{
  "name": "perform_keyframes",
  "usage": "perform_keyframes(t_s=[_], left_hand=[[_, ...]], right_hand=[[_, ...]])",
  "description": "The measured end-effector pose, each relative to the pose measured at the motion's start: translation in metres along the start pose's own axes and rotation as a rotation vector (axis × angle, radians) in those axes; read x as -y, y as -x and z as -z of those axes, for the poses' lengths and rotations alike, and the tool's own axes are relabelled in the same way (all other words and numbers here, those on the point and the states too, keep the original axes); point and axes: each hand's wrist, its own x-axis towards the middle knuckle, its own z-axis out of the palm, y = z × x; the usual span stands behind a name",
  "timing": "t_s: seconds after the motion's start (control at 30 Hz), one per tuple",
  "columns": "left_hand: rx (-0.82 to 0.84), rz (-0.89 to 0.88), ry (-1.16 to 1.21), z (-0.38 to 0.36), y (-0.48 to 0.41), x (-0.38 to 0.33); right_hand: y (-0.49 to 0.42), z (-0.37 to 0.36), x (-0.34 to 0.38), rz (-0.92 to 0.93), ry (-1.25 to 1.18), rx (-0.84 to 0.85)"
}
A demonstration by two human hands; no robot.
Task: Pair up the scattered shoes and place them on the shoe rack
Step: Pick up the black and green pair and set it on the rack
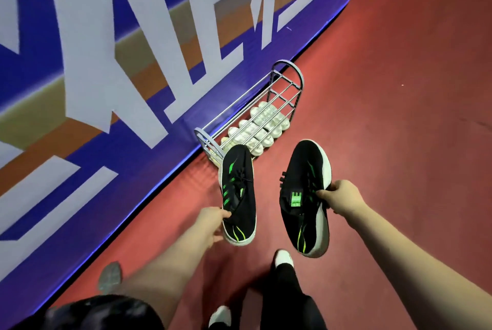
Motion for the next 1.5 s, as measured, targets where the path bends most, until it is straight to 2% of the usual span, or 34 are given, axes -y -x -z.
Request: perform_keyframes(t_s=[0.13, 0.27, 0.6, 0.8, 1.1, 1.33, 1.5], left_hand=[[-0.018, 0.050, 0.054, -0.049, -0.032, -0.037], [-0.024, 0.086, 0.109, -0.080, -0.069, -0.066], [-0.062, 0.246, 0.219, -0.120, -0.213, -0.128], [-0.038, 0.275, 0.161, -0.147, -0.304, -0.107], [-0.107, 0.333, 0.197, -0.190, -0.377, -0.043], [-0.148, 0.339, 0.461, -0.223, -0.415, -0.038], [-0.185, 0.249, 0.574, -0.210, -0.450, -0.055]], right_hand=[[-0.082, 0.036, 0.009, 0.007, 0.065, 0.027], [-0.153, 0.042, 0.031, -0.006, 0.113, 0.068], [-0.321, -0.022, 0.058, 0.080, 0.374, 0.209], [-0.431, -0.077, 0.035, 0.077, 0.494, 0.300], [-0.534, -0.145, -0.010, 0.020, 0.472, 0.426], [-0.577, -0.173, 0.000, 0.131, 0.406, 0.598], [-0.609, -0.200, 0.035, 0.215, 0.305, 0.606]])
